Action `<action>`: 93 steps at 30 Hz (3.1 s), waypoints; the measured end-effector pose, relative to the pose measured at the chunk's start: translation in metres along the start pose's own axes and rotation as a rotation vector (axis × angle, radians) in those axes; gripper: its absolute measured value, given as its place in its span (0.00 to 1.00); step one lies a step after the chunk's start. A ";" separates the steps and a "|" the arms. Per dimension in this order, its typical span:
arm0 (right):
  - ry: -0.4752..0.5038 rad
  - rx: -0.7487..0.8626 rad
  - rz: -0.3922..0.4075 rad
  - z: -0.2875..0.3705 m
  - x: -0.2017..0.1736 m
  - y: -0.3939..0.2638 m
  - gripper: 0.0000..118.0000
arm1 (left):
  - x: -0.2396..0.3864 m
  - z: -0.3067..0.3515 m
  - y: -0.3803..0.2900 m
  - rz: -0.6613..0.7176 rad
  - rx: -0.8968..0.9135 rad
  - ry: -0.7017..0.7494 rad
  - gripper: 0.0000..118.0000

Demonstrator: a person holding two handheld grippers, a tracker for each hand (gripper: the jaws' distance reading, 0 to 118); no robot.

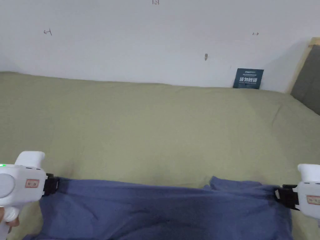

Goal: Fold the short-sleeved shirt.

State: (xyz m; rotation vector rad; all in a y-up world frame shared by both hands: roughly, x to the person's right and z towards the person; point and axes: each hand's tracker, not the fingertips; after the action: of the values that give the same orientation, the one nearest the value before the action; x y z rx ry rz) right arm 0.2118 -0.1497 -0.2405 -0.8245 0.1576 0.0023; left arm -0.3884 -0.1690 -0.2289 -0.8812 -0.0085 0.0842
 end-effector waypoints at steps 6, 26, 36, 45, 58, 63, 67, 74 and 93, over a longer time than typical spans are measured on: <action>0.040 0.060 0.002 0.071 -0.009 -0.059 0.00 | -0.008 0.076 -0.060 -0.001 0.074 -0.031 0.07; -0.023 0.030 -0.053 0.081 -0.012 -0.175 0.99 | -0.017 0.097 -0.185 0.057 0.061 0.056 0.90; -0.137 0.385 -0.026 0.142 -0.075 -0.135 0.41 | 0.026 0.171 -0.144 0.024 0.353 0.129 0.46; -0.210 0.549 -0.017 0.161 -0.121 -0.141 0.00 | 0.036 0.177 -0.142 0.056 0.425 0.156 0.00; -0.245 0.583 0.030 0.171 -0.151 -0.150 0.00 | -0.104 0.074 -0.120 0.394 -0.131 -0.299 0.00; -0.265 0.528 0.053 0.157 -0.159 -0.153 0.00 | -0.124 0.034 -0.128 0.449 -0.293 -0.422 0.15; -0.253 0.505 0.056 0.150 -0.161 -0.150 0.00 | -0.120 0.015 -0.140 0.514 -0.335 -0.609 0.95; -0.226 0.477 0.075 0.144 -0.168 -0.143 0.00 | -0.130 -0.035 -0.151 0.607 -0.378 -0.824 0.93; -0.155 0.539 0.002 0.167 -0.148 -0.144 0.00 | -0.123 0.078 -0.137 0.701 -0.224 -0.576 0.06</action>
State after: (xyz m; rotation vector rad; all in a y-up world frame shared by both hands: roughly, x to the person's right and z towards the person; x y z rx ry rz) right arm 0.0975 -0.1163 -0.0031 -0.2843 0.0087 0.0250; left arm -0.5045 -0.2049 -0.0699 -1.0246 -0.2510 1.0059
